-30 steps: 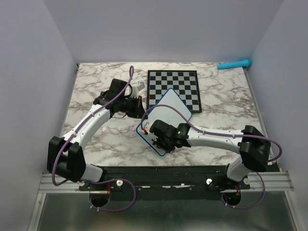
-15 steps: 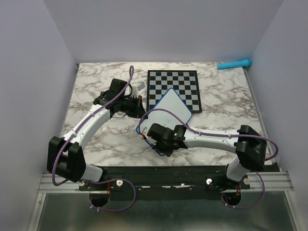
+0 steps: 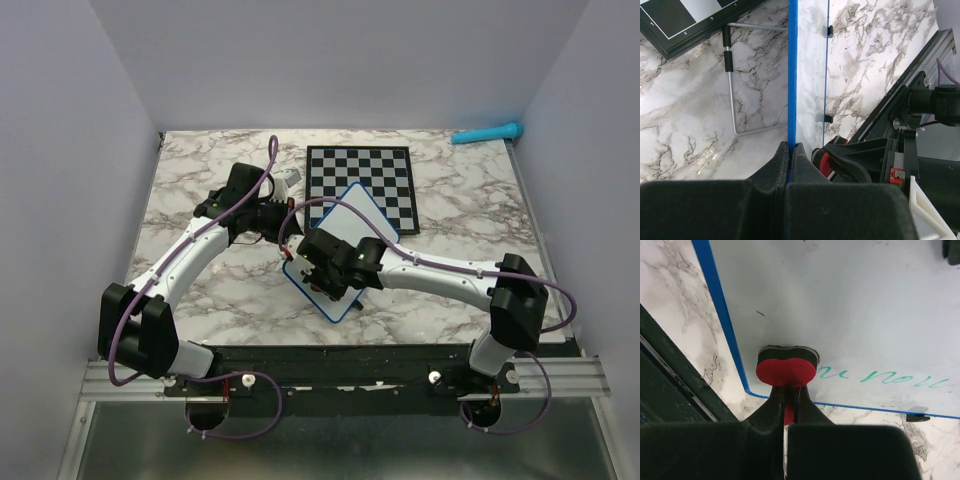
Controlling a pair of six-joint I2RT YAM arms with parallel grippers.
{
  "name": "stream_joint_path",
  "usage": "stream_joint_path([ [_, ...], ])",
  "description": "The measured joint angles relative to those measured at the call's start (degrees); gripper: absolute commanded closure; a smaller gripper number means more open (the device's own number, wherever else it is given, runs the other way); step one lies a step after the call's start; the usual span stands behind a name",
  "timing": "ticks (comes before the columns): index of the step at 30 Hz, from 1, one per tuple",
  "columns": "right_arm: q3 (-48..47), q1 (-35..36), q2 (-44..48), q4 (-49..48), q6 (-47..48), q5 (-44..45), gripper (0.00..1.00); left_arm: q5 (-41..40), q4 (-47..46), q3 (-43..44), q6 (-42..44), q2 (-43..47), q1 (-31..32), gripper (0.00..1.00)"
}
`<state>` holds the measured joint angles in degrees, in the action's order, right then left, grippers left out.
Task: Erase the whiteboard
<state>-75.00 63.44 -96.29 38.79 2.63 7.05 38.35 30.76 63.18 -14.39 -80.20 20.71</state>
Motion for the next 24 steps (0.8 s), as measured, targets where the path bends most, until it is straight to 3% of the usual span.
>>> stream_joint_path([
  [6,1.16,-0.87,0.0,-1.09,0.17,-0.5,0.99,-0.24,0.0,0.0,0.44,0.0,0.0,1.0],
  [17,13.97,-1.42,2.99,-1.95,0.37,-1.11,0.99,-0.22,0.07,0.0,0.44,0.0,0.04,1.0],
  [24,8.74,-2.14,2.08,0.52,0.46,-1.01,0.99,-0.2,-0.17,0.0,0.42,0.0,0.04,1.0],
])
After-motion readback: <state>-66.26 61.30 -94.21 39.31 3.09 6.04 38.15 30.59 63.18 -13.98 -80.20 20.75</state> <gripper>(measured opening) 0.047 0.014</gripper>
